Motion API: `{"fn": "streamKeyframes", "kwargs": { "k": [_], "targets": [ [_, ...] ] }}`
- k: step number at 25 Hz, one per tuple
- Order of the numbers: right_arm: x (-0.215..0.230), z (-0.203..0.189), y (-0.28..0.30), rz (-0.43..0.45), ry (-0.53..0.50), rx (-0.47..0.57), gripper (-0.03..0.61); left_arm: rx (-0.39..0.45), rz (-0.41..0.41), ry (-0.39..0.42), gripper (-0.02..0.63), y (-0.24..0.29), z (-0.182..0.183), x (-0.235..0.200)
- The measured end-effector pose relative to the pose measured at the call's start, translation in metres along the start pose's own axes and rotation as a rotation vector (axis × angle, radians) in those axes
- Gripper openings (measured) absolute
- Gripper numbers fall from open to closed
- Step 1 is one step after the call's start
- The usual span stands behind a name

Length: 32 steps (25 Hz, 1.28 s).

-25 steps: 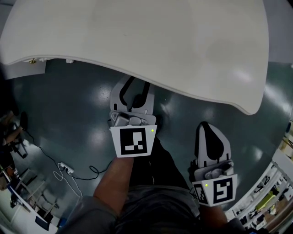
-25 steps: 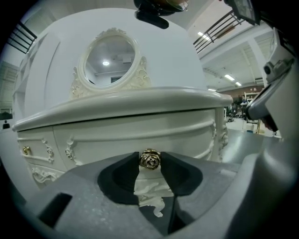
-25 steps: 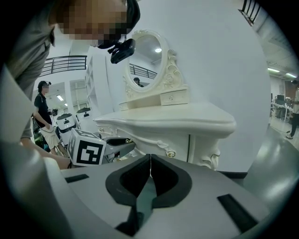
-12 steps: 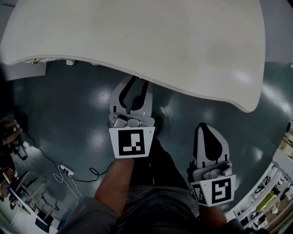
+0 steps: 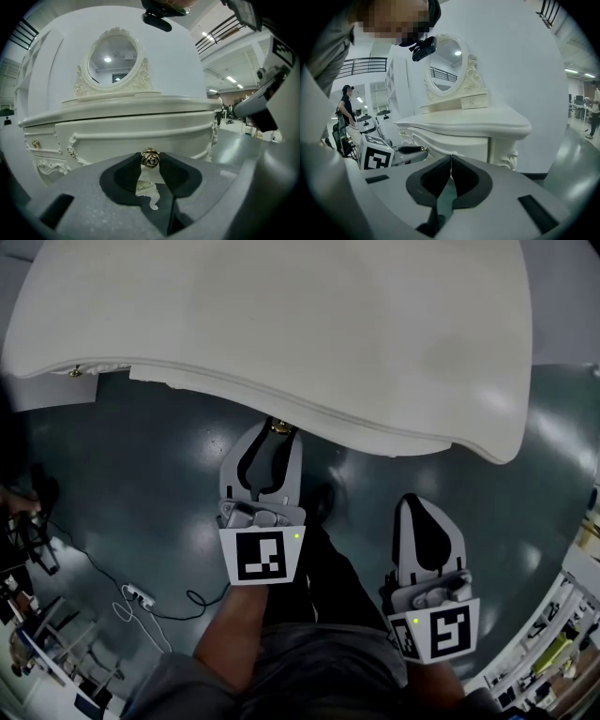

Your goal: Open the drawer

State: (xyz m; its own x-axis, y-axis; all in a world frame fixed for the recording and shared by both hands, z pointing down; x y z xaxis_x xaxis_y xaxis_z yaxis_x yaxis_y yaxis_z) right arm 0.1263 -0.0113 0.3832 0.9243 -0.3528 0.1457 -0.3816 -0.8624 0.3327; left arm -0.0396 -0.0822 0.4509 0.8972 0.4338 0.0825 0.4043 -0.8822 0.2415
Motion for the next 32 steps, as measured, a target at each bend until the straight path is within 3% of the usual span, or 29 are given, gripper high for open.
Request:
{"fn": "streamKeyframes", "kwargs": {
  "k": [21,32],
  "targets": [
    [-0.039,-0.001,-0.045,0.026,0.024,0.089,0.014,-0.037,0.028,0.016,0.129,-0.059,-0.019,0.009],
    [-0.071,-0.017,-0.117,-0.015,0.010,0.139,0.014,-0.018,0.015,0.028,0.129,-0.116,-0.031,0.028]
  ]
}}
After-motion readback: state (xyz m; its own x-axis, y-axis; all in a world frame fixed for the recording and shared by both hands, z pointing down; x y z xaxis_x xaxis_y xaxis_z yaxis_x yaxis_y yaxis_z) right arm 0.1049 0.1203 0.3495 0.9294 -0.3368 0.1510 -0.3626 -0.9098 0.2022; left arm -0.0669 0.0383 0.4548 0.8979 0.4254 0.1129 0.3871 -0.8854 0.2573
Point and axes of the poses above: the fingertips, and each gripper's own axes: y forward along the fingers, x to its right, z out of its top, the point moved 3 cm from there along -y, backward along the fingers, and after that the axes turned 8 degrees about x, right-handed, at the moved point
